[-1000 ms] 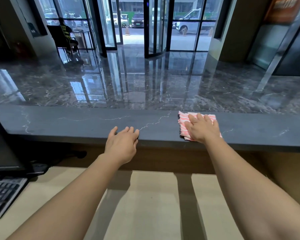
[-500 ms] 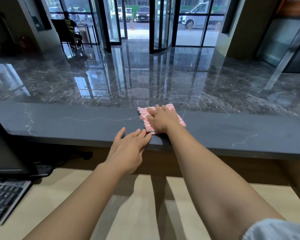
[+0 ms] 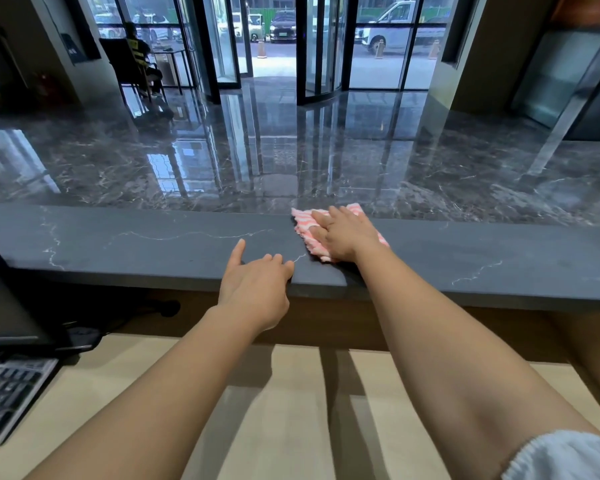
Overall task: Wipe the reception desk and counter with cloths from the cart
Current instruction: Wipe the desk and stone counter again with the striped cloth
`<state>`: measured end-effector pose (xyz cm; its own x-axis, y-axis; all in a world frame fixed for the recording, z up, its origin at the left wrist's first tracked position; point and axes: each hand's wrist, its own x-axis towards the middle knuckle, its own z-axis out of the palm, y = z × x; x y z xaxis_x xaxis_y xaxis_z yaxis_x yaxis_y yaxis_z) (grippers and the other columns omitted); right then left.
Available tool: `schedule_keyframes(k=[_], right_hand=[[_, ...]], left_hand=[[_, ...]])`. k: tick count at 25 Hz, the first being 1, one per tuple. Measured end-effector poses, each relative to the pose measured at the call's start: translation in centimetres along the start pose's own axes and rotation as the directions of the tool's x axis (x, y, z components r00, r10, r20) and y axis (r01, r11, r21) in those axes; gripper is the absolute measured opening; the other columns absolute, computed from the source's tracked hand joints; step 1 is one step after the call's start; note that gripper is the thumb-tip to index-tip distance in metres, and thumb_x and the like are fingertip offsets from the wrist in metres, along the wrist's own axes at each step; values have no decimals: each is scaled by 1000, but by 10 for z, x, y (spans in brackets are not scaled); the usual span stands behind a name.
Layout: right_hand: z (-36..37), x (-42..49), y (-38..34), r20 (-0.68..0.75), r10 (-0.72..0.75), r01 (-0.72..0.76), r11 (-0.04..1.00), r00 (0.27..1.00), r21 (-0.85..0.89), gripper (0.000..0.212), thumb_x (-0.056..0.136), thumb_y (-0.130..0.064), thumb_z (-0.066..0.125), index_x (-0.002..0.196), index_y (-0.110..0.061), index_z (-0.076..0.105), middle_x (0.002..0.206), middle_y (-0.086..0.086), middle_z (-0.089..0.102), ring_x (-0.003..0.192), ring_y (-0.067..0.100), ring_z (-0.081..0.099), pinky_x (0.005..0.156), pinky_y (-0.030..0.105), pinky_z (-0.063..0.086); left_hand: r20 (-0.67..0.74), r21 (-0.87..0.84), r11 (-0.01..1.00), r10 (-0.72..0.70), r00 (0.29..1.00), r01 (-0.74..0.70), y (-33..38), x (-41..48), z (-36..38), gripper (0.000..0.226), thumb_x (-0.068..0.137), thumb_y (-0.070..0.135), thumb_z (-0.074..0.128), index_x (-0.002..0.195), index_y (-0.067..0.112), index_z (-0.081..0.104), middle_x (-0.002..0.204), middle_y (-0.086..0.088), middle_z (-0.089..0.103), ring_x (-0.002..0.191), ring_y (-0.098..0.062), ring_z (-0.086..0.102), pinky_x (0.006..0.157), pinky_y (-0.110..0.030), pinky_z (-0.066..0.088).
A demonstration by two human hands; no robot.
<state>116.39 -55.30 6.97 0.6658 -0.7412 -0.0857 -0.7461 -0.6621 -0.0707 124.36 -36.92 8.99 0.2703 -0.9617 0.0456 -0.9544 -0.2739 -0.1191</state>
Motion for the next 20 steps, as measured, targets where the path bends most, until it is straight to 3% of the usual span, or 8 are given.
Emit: schedule_keyframes(k=[3,7,12,17,20], right_hand=[[-2,-28,72,-11,139,-139,990,990,-1,54,103,-48,21,154,-31,16,162,5,12,149,25,12,120,45,8],[-1,-81,161,-26,336,-337,941,942,-25,56,102,-49,20,154,-29,17,161,8,15,147,28,17,119,46,15],[-3,-129,170,-32,472,-472,882,881,1,56,103,-49,18,155,-30,13,163,8,9,149,28,11,120,47,10],[3,-136,93,-55,360,-360,933,931,12,54,103,-48,16,154,-33,10,163,6,4,150,27,4,121,49,4],[4,-129,60,-31,246,-244,969,969,46,53,103,-46,17,154,-34,10,163,5,1,150,26,-1,120,49,0]], left_hand=[[23,-18,999,-37,999,37,6,-1,-1,42,96,15,37,136,26,47,132,5,52,120,-13,52,117,-48,-8],[4,-28,997,-67,998,67,15,0,1,34,94,18,42,126,24,53,127,4,54,131,-14,43,118,-52,-7],[-55,-69,996,45,998,-48,43,-3,0,33,93,16,42,125,24,50,135,4,48,135,-13,37,117,-51,-6],[-118,-120,977,164,979,-178,80,-1,-5,42,95,16,45,136,25,44,150,2,39,143,-13,28,118,-50,-6],[-151,-165,963,190,970,-214,102,0,-10,37,93,17,47,128,28,49,139,5,50,138,-13,37,118,-49,-4]])
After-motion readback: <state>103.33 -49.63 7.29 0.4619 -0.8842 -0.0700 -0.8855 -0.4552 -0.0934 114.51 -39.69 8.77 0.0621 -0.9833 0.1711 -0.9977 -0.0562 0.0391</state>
